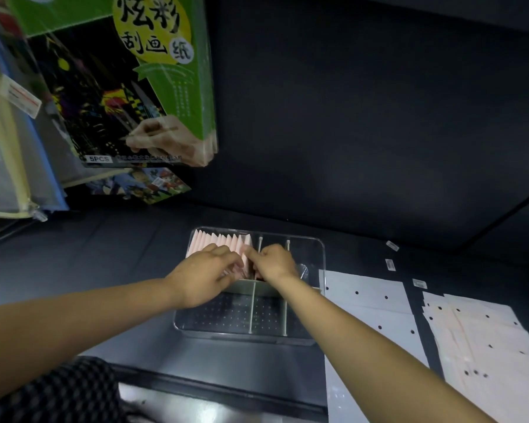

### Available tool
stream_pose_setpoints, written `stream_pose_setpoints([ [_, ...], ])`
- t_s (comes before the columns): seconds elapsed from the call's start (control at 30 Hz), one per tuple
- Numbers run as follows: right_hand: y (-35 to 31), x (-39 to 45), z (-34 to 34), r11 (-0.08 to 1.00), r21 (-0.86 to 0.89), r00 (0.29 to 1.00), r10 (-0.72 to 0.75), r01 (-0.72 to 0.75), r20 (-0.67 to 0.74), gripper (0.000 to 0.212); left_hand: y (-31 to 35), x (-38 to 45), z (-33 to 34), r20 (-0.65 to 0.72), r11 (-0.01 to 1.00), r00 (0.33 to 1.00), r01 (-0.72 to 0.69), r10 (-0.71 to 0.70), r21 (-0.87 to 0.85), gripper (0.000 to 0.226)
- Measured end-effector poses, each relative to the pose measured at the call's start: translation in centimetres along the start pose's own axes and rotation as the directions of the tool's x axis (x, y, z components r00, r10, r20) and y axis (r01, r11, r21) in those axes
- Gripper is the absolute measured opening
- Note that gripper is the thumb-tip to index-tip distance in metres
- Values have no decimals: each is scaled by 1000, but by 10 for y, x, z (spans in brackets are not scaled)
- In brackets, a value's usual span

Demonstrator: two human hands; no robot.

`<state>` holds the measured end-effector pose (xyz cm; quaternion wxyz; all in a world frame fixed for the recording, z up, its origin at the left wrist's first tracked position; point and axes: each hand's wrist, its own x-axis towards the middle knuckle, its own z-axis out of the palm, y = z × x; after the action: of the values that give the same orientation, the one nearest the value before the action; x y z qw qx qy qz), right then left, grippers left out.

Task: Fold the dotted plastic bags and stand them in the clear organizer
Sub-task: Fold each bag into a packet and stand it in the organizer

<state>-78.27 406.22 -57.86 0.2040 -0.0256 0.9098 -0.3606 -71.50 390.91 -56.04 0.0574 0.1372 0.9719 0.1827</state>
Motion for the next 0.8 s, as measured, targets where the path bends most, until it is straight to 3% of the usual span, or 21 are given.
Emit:
stream_pose_setpoints([
  [0.1,16,-19,-14,993,80,996,-89,89,-10,57,11,-8,-4,-16,996,996,-82,83,18,24],
  [0.23,89,-65,-56,965,85,968,-244,248,-48,31,44,-13,1,69,969,970,-239,234,70,26],
  [0.37,185,-117,-103,974,-43,975,-221,222,18,14,97,-8,25,174,948,935,-318,310,20,30],
  [0.53,275,-179,-128,882,-383,952,-196,275,234,58,162,-12,98,332,947,888,-316,319,-65,45],
  [0.63,308,-202,-124,784,-494,919,-242,375,312,78,189,-27,148,492,964,833,-261,252,-53,85],
  [0.7,323,-209,-119,732,-539,904,-272,416,328,80,194,-37,171,523,960,821,-281,230,18,106],
  [0.8,335,-210,-118,748,-528,915,-307,402,262,65,194,-46,186,456,948,864,-296,213,116,106],
])
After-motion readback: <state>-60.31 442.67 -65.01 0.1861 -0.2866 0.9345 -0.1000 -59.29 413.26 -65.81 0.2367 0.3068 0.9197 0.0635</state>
